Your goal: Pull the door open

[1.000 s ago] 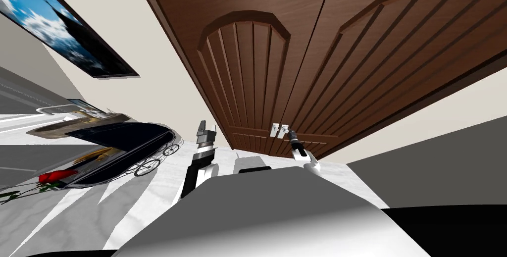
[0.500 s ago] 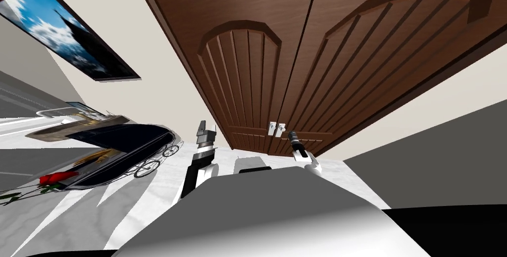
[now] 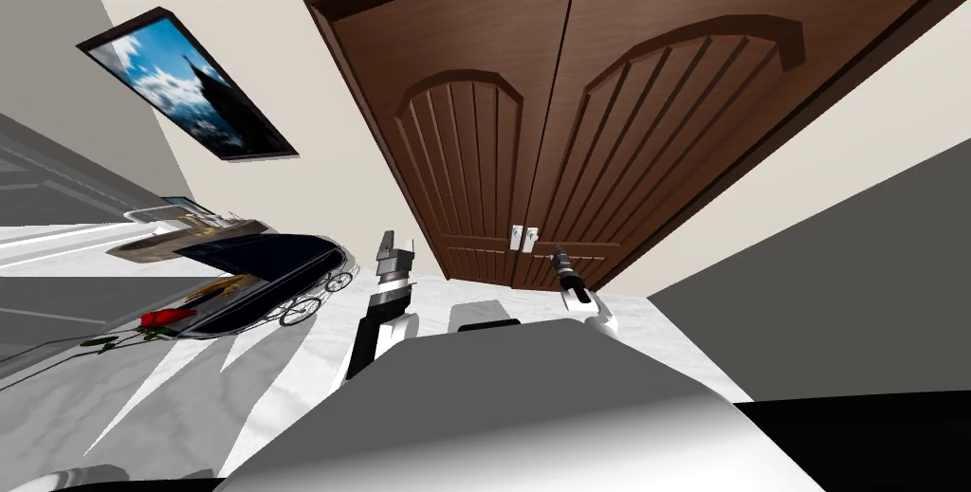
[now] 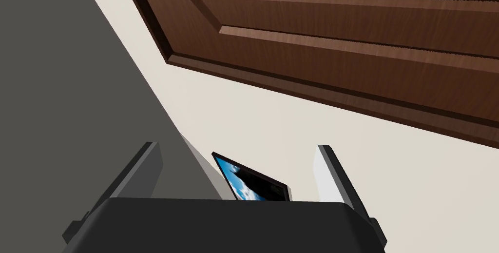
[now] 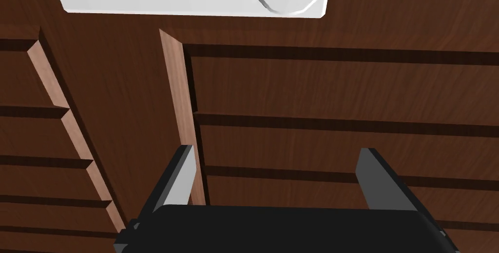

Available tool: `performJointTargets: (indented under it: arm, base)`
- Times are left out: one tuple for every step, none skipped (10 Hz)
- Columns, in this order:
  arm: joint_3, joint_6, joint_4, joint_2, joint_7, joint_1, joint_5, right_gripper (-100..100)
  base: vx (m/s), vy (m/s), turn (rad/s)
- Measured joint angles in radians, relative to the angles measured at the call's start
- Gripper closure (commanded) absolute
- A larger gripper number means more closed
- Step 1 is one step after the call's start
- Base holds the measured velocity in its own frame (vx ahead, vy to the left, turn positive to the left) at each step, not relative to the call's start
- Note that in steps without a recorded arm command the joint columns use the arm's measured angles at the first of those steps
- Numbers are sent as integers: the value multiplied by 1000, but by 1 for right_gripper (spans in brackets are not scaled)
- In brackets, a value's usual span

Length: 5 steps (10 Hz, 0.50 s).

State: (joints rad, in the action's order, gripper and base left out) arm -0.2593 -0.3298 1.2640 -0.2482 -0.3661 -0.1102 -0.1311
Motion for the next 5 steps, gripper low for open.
performJointTargets:
  arm:
    - [15, 0, 18, 3, -6, -4, -2, -100]
    - [31, -8, 26, 13, -9, -6, -6, -100]
    - [33, -10, 26, 14, -9, -6, -6, -100]
    - [18, -5, 23, 7, -8, -14, -3, -100]
    - [0, -5, 6, -1, -6, -19, 0, -100]
  base:
    - [-185, 124, 101]
    - [-78, 60, 10]
    - [-2, -46, -187]
    - [42, -94, -187]
    - [95, -109, -107]
